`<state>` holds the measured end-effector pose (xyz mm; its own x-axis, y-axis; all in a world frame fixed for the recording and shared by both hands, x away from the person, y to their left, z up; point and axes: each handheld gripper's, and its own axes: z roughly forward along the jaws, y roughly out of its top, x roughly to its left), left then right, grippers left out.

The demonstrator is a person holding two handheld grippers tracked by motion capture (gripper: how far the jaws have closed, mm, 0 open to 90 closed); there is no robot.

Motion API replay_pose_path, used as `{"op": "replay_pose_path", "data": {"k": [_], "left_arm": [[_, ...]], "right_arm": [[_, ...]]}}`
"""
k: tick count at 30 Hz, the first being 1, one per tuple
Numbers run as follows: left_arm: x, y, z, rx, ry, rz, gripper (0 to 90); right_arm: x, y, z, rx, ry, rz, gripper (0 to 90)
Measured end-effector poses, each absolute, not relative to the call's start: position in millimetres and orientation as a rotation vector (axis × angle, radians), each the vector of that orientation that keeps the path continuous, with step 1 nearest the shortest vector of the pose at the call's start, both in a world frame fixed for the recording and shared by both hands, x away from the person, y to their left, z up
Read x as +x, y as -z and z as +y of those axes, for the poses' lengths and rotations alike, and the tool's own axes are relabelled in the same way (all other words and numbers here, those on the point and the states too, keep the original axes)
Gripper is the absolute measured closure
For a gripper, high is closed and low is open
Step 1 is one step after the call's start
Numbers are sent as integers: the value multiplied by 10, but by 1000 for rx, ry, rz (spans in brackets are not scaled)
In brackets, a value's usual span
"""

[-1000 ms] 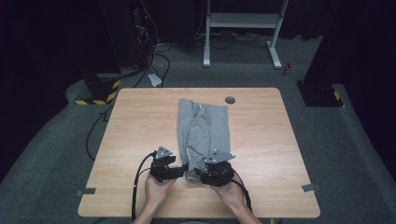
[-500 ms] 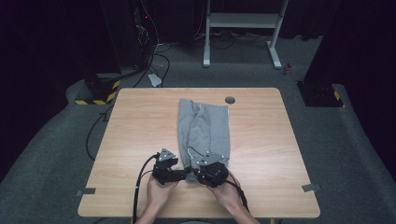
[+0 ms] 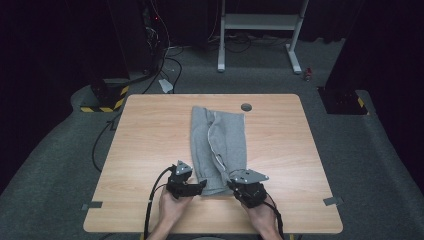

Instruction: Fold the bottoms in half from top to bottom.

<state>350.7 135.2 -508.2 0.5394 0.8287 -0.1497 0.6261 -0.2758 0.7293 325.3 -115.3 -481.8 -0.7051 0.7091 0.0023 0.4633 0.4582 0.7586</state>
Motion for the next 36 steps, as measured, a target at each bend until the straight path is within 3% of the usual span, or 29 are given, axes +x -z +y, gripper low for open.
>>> {"op": "replay_pose_path", "data": {"k": [5,6,7,8,13,16,20,23,29,36], "left_arm": [[3490,5007,1323,1991,-367,1148,319],[3505,4994,1318,1996,-365,1143,316],[3514,4987,1314,1999,-367,1139,316],[3527,4980,1297,2000,-365,1134,316],[3586,5006,1205,2028,-369,1128,317],[3607,5042,1184,2053,-372,1128,317],[3604,5074,1209,2069,-360,1125,308],[3591,5076,1214,2064,-324,1122,297],[3588,4889,1222,1999,-415,1058,363],[3884,5001,1111,2085,-336,1093,372]], "right_arm": [[3221,4876,-1249,1038,-1088,2416,723],[3217,4825,-1293,1046,-1123,2397,613],[3217,4825,-1293,1046,-1123,2397,613],[3224,4738,-1315,1045,-1161,2381,540],[3318,4628,-1283,1082,-1175,2351,465],[3488,4703,-1248,1159,-1100,2341,492],[3548,4954,-1259,1171,-936,2401,660],[3505,4999,-1329,1175,-948,2394,670],[3481,4814,-1352,1126,-1046,2340,621],[3747,4870,-1214,1109,-973,2366,621]]}}
